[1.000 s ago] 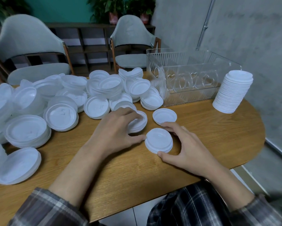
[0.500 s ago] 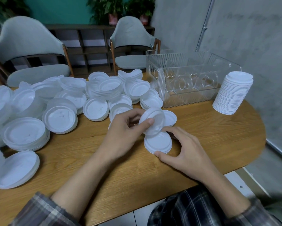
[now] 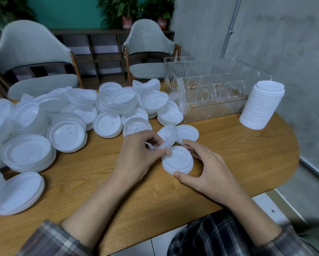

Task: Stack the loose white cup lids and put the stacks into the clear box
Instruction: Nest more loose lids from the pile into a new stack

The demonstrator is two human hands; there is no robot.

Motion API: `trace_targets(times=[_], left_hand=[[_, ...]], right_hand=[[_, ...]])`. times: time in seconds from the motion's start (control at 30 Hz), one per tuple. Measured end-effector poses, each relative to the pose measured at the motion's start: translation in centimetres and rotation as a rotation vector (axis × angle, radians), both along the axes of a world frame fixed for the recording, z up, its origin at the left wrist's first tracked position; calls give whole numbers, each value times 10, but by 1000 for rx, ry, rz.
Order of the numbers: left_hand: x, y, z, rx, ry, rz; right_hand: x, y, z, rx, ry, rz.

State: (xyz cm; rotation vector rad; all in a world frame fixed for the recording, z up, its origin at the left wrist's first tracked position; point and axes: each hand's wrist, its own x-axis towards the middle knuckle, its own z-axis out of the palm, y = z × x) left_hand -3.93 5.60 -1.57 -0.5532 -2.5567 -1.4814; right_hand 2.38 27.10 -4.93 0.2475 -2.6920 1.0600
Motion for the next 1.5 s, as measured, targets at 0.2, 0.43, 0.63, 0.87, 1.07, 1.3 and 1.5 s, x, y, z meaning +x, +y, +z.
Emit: trace_targets(times=[0.2, 0.43, 0.63, 0.87, 1.07, 1.3, 1.5], left_hand=[[-2, 2, -5, -119, 52, -46], [-2, 1, -3, -170, 172, 5], [-1, 1, 0, 59, 167, 91], [4, 6, 9, 267, -137, -84], [5, 7, -1, -23, -50, -68], [2, 5, -9, -184, 56, -98], [1, 4, -15, -253, 119, -143]], right_hand=[[-1, -1, 0, -8, 20, 20], [-1, 0, -2, -15, 1, -1], [0, 0, -1, 1, -1, -11], [-1, -1, 0, -25, 24, -18], [-2, 1, -2, -28, 10, -47], [-1, 0, 2, 9, 50, -45], [0, -1, 3, -67, 53, -26]])
